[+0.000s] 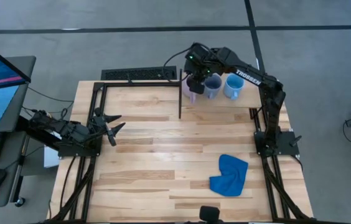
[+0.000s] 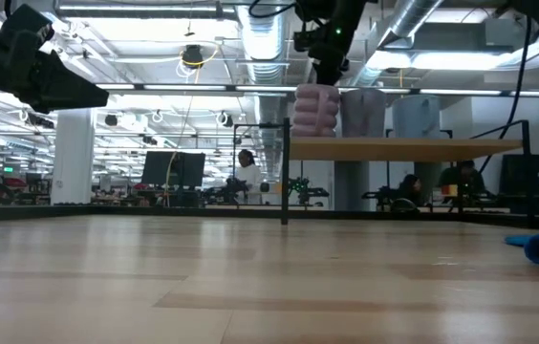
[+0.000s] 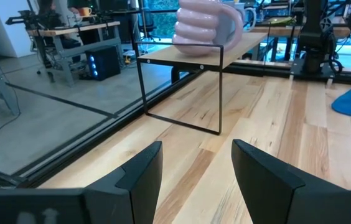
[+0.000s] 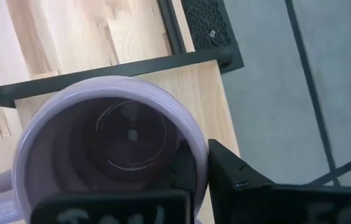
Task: Stack small to large cups/mugs on shelf
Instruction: Put the purple mug on the shelf
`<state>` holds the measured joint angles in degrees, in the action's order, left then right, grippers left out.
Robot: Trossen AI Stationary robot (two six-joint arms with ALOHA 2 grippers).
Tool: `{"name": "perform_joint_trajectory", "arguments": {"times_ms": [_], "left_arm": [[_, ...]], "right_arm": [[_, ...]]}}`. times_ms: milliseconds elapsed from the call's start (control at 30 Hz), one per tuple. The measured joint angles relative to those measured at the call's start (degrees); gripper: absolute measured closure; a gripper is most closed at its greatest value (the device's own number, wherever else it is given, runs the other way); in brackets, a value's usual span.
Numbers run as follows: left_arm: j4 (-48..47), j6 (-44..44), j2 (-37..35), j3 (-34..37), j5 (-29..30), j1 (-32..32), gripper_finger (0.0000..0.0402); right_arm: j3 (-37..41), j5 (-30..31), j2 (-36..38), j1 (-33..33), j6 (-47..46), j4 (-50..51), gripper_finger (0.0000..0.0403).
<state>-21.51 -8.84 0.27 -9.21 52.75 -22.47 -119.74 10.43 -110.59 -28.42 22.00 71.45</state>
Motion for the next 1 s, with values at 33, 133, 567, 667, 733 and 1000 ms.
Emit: {"name": "perform_joint_trajectory", "arguments": {"times_ms": [33,133,567,667,733,1000], "left_arm": [[-0.02,0.0,0.0,0.0,-0.02,-0.01,0.0217],[-0.01,-0.06,0.0,0.0,-0.02,-0.01,0.0217],[-0.03,-0.4,0.0,0.0,-0.05,0.0,0.0217],[-0.03,-0.42,0.0,0.0,-0.07,0.01,0.0217],[-0.03,-0.42,0.0,0.0,-0.07,0.01,0.0217],[-0.03,-0.44,0.0,0.0,-0.17,-0.01,0.0217]], "right_arm": [[0.0,-0.16,0.0,-0.22,-0.24,0.14,0.0366],[0.02,-0.15,-0.19,-0.29,-0.99,0.09,0.0347],[0.15,0.1,-0.4,-0.12,-0.55,-1.29,0.0331],[0.15,0.1,-0.42,-0.1,-0.55,-1.71,0.033],[0.15,0.05,-0.42,-0.12,-0.55,-1.71,0.033],[0.15,-0.01,-0.42,-0.1,-0.55,-1.56,0.0329]]}}
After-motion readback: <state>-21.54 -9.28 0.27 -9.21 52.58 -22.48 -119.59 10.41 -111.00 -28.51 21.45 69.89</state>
